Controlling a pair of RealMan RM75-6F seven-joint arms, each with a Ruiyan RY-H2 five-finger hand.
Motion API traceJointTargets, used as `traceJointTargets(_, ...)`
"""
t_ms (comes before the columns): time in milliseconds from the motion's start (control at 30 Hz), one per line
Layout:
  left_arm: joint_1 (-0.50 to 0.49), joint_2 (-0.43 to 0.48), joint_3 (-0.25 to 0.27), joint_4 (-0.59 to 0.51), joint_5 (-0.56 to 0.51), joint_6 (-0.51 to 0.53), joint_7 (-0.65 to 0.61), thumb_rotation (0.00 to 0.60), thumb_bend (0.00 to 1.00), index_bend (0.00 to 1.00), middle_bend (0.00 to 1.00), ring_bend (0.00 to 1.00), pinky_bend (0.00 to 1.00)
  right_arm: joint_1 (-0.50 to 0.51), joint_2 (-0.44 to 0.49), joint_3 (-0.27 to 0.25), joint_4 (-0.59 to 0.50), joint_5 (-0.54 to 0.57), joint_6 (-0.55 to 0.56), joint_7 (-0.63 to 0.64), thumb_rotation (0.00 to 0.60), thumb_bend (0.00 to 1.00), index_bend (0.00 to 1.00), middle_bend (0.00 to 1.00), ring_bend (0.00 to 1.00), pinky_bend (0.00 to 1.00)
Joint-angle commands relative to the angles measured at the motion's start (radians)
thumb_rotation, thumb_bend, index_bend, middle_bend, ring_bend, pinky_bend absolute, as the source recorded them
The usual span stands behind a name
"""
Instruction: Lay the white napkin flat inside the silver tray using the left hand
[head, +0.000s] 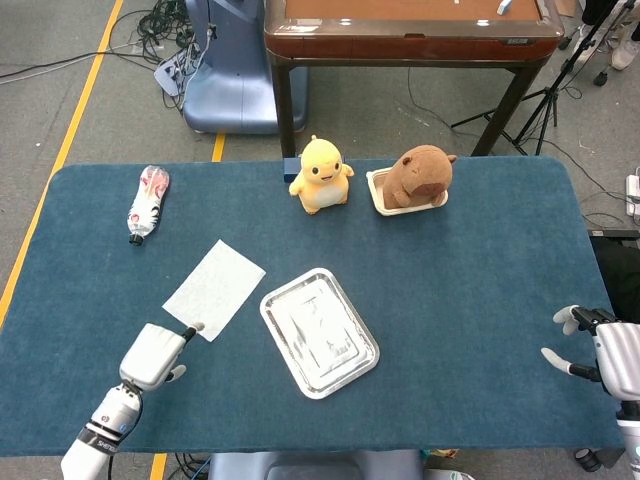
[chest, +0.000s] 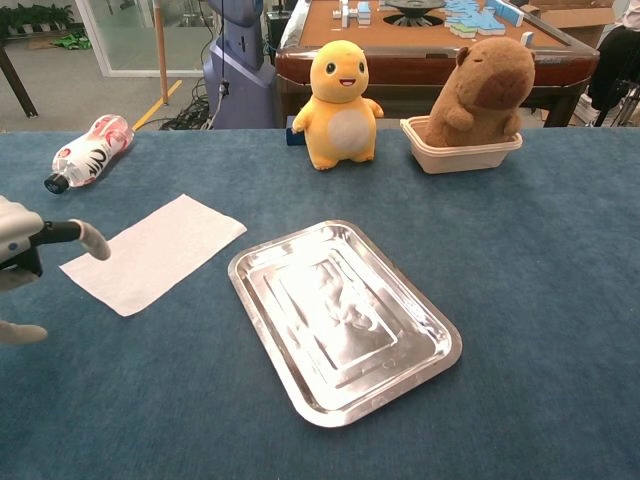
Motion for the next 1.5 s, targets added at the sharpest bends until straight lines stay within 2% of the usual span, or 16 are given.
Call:
traceJointTargets(33,-0.021,-0.020,-0.014,-0.002,-0.034,-0.026,0.030,0.600,0.11,0.29,1.00,0.97,0.98,0.000,0.001,0.000,0.001,0.000,-0.001,0.002,0.600,0.01,0.47,0.58,0.50,0.70)
traceJointTargets(467,-0.066,-0.082,-0.059,0.027,-0.202,-0.067,0.128,0.600,0.11,0.29,1.00,0.97,0.98,-0.002,0.009,0.002,0.002,0.004,-0.002,0.022,0.600,0.01,0.47,0.58,0.50,0.70)
traceJointTargets(767,-0.089,-0.095,-0.070,0.027,-0.311,-0.089,0.153,0.600,0.11,0.30,1.00,0.97,0.98,-0.002,0.007,-0.002,-0.001,0.003,-0.010,0.012,0.600,0.01,0.47,0.58,0.50,0.70)
traceJointTargets(1500,-0.161,-0.131,-0.068,0.038,-0.439,-0.109,0.183,0.600,0.11,0.30,1.00,0.97,0.99,-0.001,0.007,-0.001,-0.001,0.005,-0.014,0.012,0.600,0.01,0.47,0.58,0.50,0.70)
